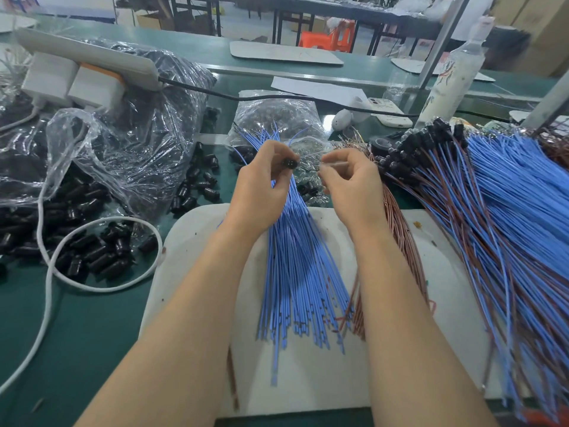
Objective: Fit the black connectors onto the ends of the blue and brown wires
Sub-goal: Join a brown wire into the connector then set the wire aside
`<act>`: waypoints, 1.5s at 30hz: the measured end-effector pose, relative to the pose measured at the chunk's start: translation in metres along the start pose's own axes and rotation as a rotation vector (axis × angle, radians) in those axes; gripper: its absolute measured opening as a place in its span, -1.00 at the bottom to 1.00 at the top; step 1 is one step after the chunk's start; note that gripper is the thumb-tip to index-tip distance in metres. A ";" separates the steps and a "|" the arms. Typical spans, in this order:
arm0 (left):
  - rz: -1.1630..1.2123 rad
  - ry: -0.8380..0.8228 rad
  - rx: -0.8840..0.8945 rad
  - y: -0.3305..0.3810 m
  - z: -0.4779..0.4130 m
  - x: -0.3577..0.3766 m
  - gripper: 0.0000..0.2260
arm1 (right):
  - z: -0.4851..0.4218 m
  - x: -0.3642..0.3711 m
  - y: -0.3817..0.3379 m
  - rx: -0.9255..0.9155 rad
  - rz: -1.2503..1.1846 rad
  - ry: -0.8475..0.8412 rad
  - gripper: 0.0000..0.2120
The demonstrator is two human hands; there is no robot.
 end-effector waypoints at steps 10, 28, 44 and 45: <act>0.031 -0.012 -0.010 -0.002 0.001 0.004 -0.80 | -0.001 0.002 0.014 0.061 0.328 -0.124 -0.60; -0.065 0.002 -0.026 -0.007 -0.002 0.003 -0.84 | -0.011 -0.004 0.037 0.076 0.661 -0.053 -0.55; -0.097 -0.012 -0.036 -0.008 -0.001 0.006 -0.83 | -0.010 0.003 0.034 0.115 0.694 -0.060 -0.80; -0.098 -0.012 -0.034 -0.008 -0.001 0.006 -0.82 | -0.010 0.003 0.034 0.123 0.694 -0.068 -0.81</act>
Point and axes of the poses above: each hand's wrist, its own z-axis away from the middle knuckle, its own x-axis out of the palm, y = z × x, the point moved 4 cm from there along -z, towards the middle knuckle, and after that the axes turned 3 degrees about z, right-handed, at the moved point
